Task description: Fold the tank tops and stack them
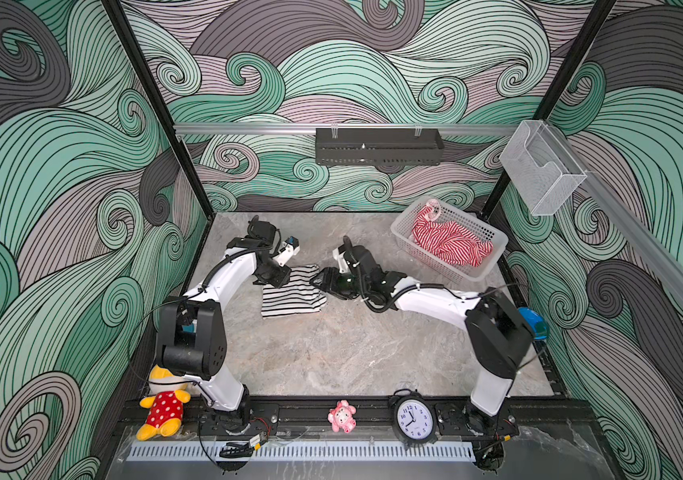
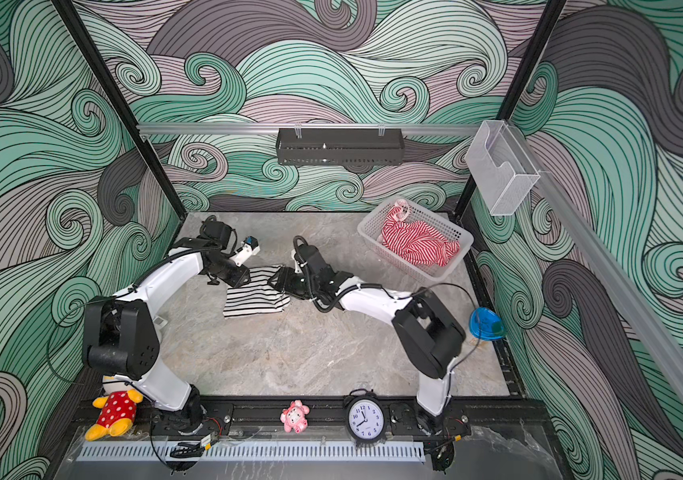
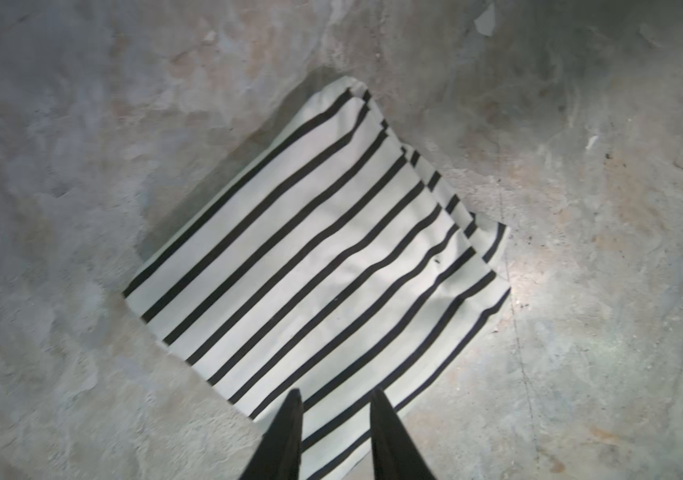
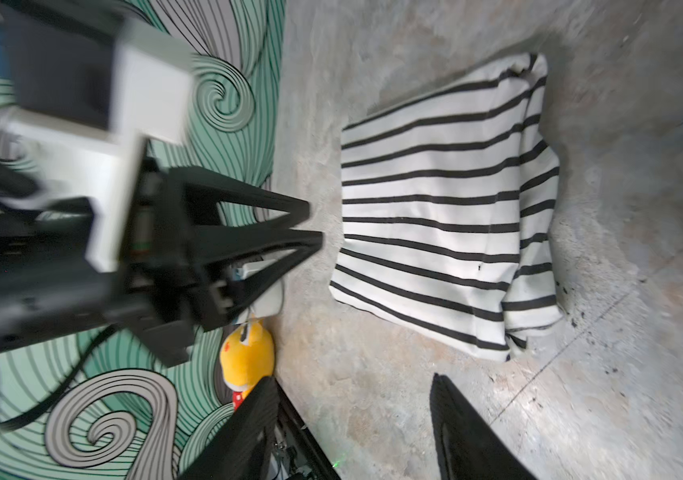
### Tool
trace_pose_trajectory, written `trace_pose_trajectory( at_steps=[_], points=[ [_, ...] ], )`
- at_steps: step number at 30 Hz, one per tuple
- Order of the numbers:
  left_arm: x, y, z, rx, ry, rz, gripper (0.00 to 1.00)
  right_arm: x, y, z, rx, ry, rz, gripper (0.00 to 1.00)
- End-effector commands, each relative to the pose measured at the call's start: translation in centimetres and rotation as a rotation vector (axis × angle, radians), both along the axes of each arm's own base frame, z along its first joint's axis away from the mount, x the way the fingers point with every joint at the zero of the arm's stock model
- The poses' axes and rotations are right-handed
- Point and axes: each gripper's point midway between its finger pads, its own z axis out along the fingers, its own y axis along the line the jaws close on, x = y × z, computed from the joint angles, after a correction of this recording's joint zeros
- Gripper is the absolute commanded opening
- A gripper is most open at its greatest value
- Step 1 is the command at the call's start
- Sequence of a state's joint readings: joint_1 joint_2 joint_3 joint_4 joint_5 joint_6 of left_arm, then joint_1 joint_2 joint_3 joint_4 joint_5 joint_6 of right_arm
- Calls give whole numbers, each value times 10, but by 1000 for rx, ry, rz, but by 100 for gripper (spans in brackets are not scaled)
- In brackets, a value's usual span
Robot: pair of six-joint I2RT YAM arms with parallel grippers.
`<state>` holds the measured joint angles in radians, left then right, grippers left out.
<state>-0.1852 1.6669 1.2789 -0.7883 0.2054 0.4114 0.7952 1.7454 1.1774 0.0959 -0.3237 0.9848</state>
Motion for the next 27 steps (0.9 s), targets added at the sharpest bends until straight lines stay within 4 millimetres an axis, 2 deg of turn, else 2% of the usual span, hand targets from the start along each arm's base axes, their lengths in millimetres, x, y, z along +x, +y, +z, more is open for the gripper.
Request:
trace_pose_trajectory(
  at_steps=[1, 4, 6, 10, 13, 16, 20, 27],
  points=[
    [-14, -32, -21, -40, 91, -48, 32, -4, -49, -32, -108, 60, -99, 58],
    [-20, -41, -41, 6, 121, -77, 32, -15, -86, -41, -162, 60, -159, 56],
    [-23, -38, -54, 55, 145, -76, 32, -23, -103, -43, -177, 56, -184, 55],
    [-25, -25, -70, 103, 177, -41, 31, -34, -134, -46, -209, 56, -242, 55],
    [-25, -9, -82, 156, 200, -19, 31, -36, -147, -47, -215, 64, -267, 56],
    [-22, 10, -90, 201, 231, 30, 30, -36, -153, -46, -219, 65, -281, 56],
    [-12, 42, -88, 210, 244, 97, 30, -31, -151, -40, -210, 56, -281, 56],
    [11, 117, -83, 286, 227, 222, 30, -25, -137, -43, -188, 72, -248, 57]
  ],
)
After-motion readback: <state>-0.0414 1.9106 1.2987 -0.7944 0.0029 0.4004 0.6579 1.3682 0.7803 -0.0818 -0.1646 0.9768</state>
